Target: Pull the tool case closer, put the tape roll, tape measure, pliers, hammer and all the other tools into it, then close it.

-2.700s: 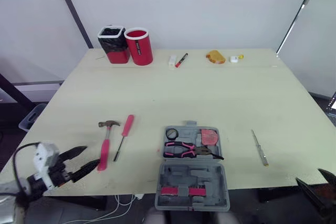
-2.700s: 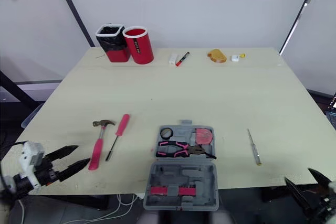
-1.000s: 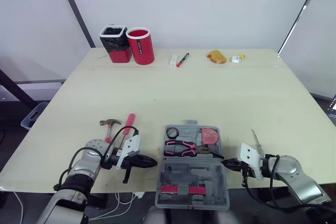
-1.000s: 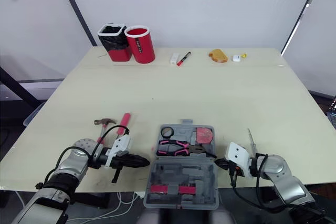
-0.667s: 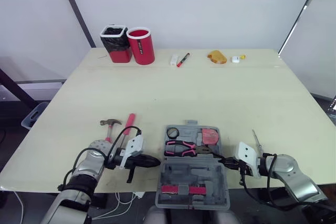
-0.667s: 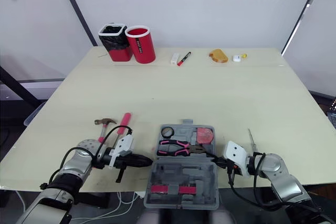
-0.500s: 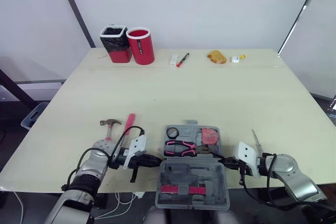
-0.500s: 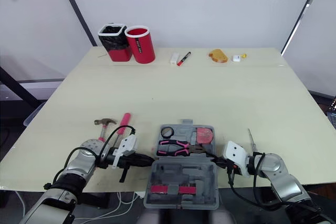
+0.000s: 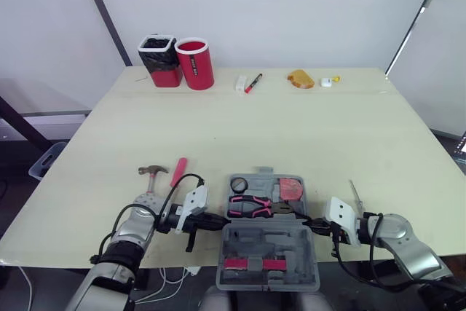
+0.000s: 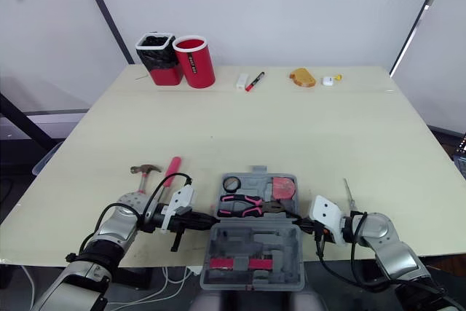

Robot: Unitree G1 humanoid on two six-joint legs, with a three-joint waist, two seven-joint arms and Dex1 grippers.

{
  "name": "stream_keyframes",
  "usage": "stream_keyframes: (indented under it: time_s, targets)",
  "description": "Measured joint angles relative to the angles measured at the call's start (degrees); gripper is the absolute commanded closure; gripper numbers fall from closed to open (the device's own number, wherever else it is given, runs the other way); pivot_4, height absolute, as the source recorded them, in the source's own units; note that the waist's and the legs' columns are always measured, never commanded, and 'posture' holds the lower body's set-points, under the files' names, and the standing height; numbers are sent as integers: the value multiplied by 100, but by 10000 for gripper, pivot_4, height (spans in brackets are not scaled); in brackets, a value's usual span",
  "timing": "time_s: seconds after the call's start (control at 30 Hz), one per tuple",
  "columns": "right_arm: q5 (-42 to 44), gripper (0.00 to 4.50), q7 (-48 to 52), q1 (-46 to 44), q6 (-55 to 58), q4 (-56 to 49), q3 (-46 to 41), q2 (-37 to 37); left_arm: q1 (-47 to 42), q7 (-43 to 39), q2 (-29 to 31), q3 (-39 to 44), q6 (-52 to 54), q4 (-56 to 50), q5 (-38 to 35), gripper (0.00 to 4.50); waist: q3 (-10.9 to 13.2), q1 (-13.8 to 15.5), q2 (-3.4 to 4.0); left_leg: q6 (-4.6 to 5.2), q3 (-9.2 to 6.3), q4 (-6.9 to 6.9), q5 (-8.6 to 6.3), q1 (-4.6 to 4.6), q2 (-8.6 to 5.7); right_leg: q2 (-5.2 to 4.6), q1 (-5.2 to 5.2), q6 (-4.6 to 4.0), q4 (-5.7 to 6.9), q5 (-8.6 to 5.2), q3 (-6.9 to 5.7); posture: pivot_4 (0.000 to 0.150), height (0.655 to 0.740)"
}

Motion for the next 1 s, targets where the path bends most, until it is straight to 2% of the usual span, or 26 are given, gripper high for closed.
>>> stream_keyframes:
  time_s: [0.57, 1.0]
  targets:
    - [-73, 45000, -198, -506, -46, 639, -153, 293, -286, 299, -104, 31, 269, -76, 99, 44614, 1, -13, -2, 0, 1, 3, 0, -4, 0, 2, -1, 2, -1, 4, 2, 1500, 7400]
    - [-193, 45000, -399, -847, -130, 1079, -210, 608, -561, 474, -121, 69, 140, 471, 205, 44614, 2, -33, -2, 0, 0, 2, 0, -3, 0, 3, -1, 1, 1, 5, 4, 1500, 7400]
